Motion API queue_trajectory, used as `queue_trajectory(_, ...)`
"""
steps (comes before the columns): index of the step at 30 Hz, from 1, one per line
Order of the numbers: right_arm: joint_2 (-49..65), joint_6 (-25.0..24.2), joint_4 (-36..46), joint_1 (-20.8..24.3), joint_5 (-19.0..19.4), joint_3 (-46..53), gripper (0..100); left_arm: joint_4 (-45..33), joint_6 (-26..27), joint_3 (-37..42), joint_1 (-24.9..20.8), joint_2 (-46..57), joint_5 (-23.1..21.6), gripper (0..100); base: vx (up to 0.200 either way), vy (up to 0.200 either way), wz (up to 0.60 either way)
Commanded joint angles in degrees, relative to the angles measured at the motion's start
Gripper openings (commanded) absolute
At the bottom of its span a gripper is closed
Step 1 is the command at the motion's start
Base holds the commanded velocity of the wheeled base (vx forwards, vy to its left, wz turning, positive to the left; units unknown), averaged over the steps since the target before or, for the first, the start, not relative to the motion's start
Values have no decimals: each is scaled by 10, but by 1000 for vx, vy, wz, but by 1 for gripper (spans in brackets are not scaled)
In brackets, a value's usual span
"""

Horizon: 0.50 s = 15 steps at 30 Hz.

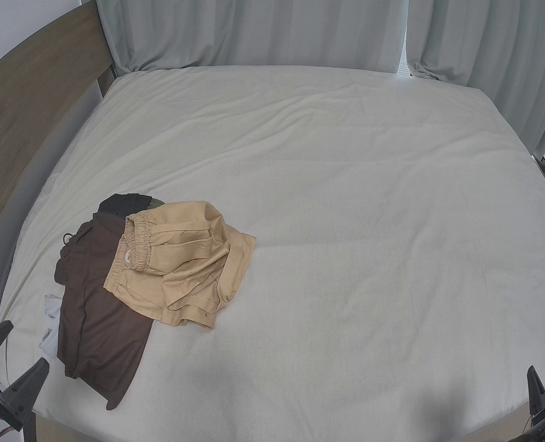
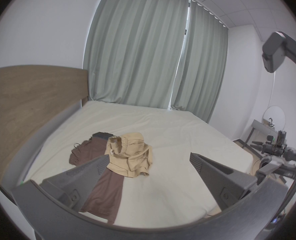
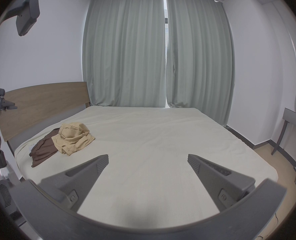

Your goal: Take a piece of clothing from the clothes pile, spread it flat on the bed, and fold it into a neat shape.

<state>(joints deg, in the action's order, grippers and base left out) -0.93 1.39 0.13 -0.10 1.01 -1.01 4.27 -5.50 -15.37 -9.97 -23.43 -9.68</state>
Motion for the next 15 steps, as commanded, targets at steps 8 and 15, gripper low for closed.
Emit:
queue_trajectory(8, 9, 0, 0, 1, 0, 9, 100, 125, -61, -19, -15, -229, -18, 100, 0, 0, 0)
queue_trajectory(15, 9, -2, 0, 1, 0, 9, 100, 137, -63, -50, -13, -310, -29, 100, 0, 0, 0)
